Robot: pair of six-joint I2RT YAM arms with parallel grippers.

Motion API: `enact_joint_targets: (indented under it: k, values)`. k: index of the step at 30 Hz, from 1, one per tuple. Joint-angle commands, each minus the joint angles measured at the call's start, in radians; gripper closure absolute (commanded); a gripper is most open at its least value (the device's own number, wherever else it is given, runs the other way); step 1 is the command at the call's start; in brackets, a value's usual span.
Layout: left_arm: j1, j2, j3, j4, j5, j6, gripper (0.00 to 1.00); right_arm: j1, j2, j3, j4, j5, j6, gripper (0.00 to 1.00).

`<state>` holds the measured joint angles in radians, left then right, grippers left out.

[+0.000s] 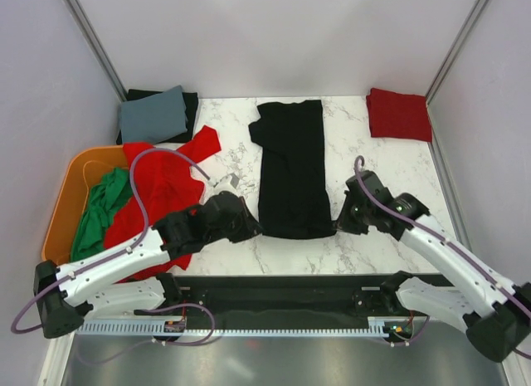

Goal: Fold and stack the t-shirts
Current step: Fold the tshirt

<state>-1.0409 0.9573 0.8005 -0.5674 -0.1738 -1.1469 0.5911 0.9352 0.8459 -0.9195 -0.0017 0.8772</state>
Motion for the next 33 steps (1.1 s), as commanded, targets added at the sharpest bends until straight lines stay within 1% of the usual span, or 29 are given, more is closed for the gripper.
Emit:
enact_joint_targets:
  k: [1,3,4,6,7,11,15,22,32,33]
  values:
    - [0.095,0.065,0.114,-0.034,-0.060,0.185,0.98,-0.001,0.123,0.116,0.050,0.100,-0.070,1.00]
    - [0.149,0.101,0.167,-0.016,-0.011,0.232,0.98,-0.017,0.177,0.181,0.070,0.117,-0.104,1.00]
    - [0.201,0.118,0.183,-0.006,0.005,0.268,0.98,-0.026,0.229,0.203,0.076,0.120,-0.118,1.00]
    - [0.254,0.176,0.218,0.036,0.061,0.295,0.98,-0.062,0.276,0.257,0.097,0.114,-0.148,1.00]
    - [0.298,0.195,0.229,0.053,0.083,0.309,0.98,-0.077,0.315,0.272,0.108,0.105,-0.159,1.00]
    - [0.373,0.317,0.322,0.093,0.141,0.366,0.98,-0.157,0.404,0.344,0.156,0.068,-0.208,1.00]
    - [0.436,0.469,0.442,0.104,0.193,0.414,0.98,-0.191,0.523,0.407,0.183,0.039,-0.257,1.00]
    - [0.511,0.628,0.581,0.104,0.237,0.457,0.98,-0.226,0.661,0.504,0.211,0.013,-0.291,1.00]
    - [0.568,0.805,0.663,0.103,0.287,0.478,0.98,-0.281,0.826,0.611,0.245,0.003,-0.326,1.00]
    - [0.571,0.836,0.672,0.104,0.293,0.480,0.98,-0.284,0.841,0.622,0.248,-0.021,-0.331,1.00]
